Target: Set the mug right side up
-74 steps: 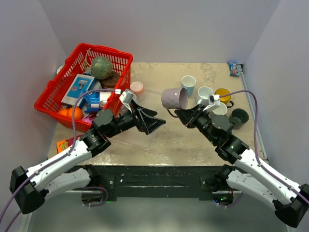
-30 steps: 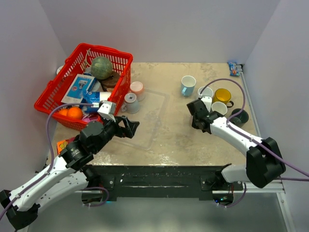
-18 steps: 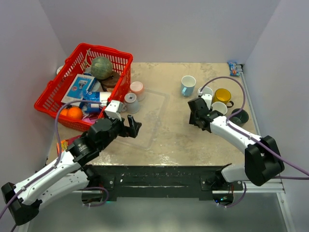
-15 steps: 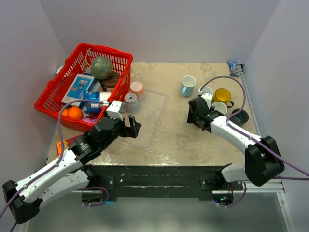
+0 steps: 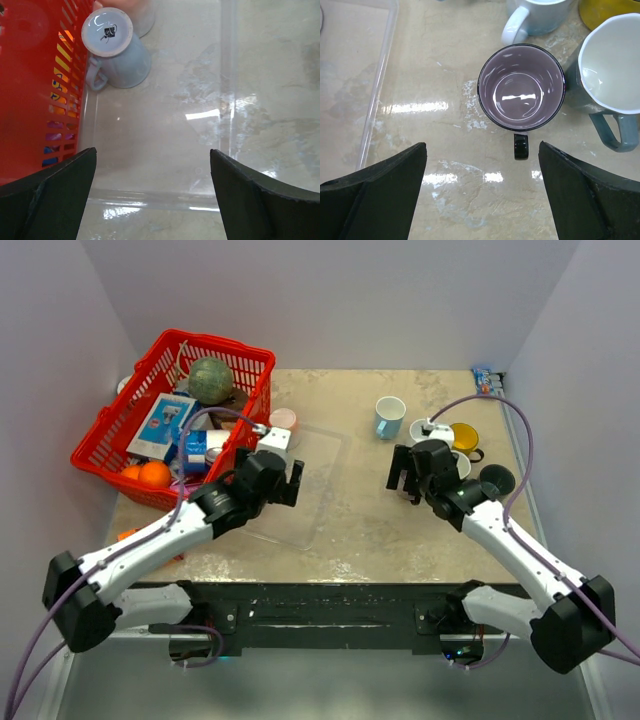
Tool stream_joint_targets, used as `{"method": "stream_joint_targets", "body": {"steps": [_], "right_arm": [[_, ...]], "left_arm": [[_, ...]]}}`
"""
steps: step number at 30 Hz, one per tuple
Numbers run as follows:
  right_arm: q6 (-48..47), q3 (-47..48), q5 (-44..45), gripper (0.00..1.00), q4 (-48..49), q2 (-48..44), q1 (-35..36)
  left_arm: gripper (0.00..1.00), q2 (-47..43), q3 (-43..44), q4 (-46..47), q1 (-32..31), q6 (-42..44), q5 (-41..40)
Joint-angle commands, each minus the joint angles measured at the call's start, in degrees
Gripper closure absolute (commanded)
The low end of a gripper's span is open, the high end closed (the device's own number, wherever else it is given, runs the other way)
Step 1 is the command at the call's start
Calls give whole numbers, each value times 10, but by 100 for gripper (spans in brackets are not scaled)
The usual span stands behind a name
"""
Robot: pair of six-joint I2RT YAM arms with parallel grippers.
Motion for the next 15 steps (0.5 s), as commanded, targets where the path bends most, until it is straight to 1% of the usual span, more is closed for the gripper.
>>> {"method": "stream_joint_targets", "body": {"steps": [1,3,5,9,14,15], "right_arm": [[-14,27,-26,4,-19,-34,-2],[-17,26,-21,4,-28,-57,-2],[-17,27,-16,3,-37,-68,-2],[-16,42,-20,1,-51,-89,-2],[-20,56,-24,1,-57,-92,-2],[-19,59,-24,1,-57,-92,-2]], "left_arm": [[1,106,64,-34,-1,105,-71],[1,133,79,-25,2,160,-100],[1,164,89,-9,19,194,-91],[1,187,81,42,64,274,-6],[1,240,88,75,96,339,12],[1,248,93,77,101,355,29]]}}
